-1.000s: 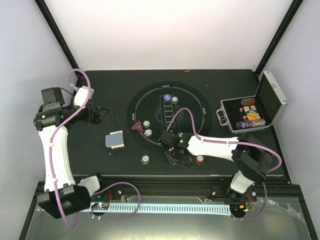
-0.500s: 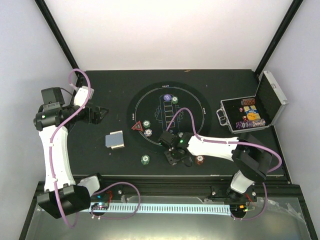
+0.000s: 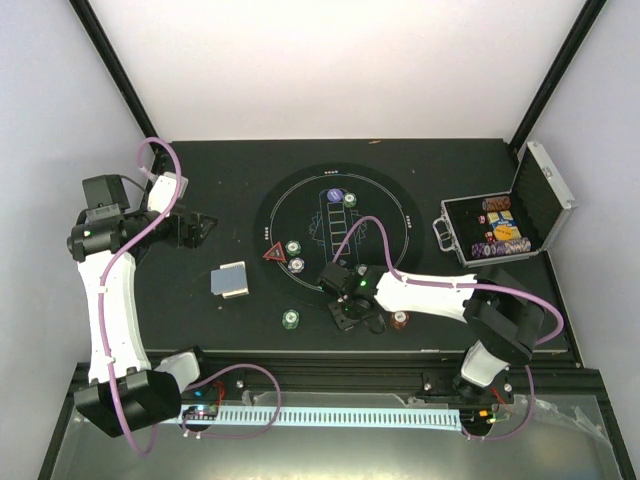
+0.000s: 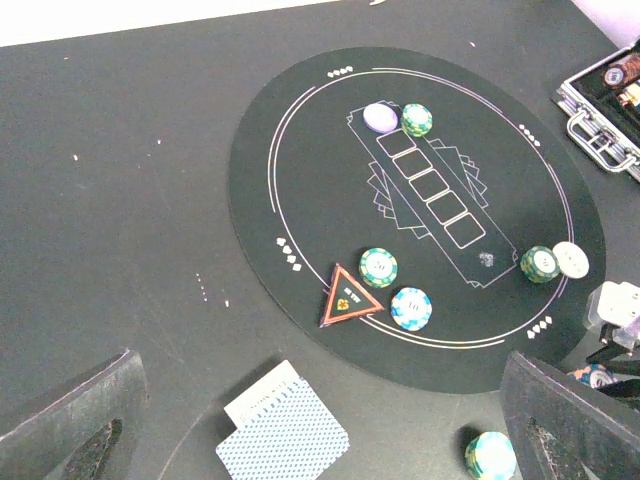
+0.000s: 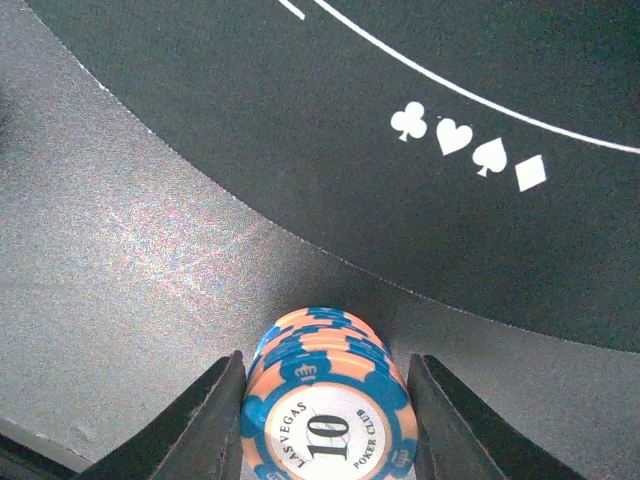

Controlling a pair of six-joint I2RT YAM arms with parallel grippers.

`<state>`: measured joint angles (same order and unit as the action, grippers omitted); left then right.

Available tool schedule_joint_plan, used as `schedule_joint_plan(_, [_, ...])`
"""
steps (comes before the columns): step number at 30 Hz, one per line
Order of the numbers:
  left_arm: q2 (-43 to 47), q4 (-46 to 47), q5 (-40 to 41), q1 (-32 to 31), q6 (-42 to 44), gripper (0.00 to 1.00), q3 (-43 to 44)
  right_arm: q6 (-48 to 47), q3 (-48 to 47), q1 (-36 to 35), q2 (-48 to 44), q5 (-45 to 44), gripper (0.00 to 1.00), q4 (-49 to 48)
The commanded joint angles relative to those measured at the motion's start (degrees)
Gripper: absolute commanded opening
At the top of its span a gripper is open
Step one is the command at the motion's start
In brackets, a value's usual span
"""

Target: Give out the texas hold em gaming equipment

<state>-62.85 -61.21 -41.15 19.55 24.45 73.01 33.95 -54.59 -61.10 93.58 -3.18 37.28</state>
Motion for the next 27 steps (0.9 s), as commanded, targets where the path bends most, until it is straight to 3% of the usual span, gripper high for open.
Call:
schedule_joint_plan(1, [0.4, -0.4, 0.1, 0.3, 0.4, 0.99, 2.4, 0.3, -1.3, -0.4, -1.5, -0.5, 0.27, 1.5])
schedule_joint_plan(11, [0.3, -0.3, 0.3, 0.3, 0.3, 0.99, 2.8, -1.4, -9.7, 0.4, -4.1, -3.6, 0.19, 8.2])
schedule_joint_plan(16, [0.1, -0.3, 0.3, 0.3, 0.1, 0.99, 3.1, -6.3, -19.1, 8.3, -2.0, -5.9, 0.19, 11.9])
schedule_joint_plan(20, [-0.1, -0.3, 0.2, 0.3, 0.2, 0.99, 3.2, -11.0, -30.0, 16.7, 3.8, -7.1, 0.19, 13.3])
schedule_joint_plan(27, [-0.5, 0.1, -0.1, 0.3, 0.0, 0.99, 2.6, -13.9, -51.1, 28.7, 22.0, -5.8, 0.19, 15.1])
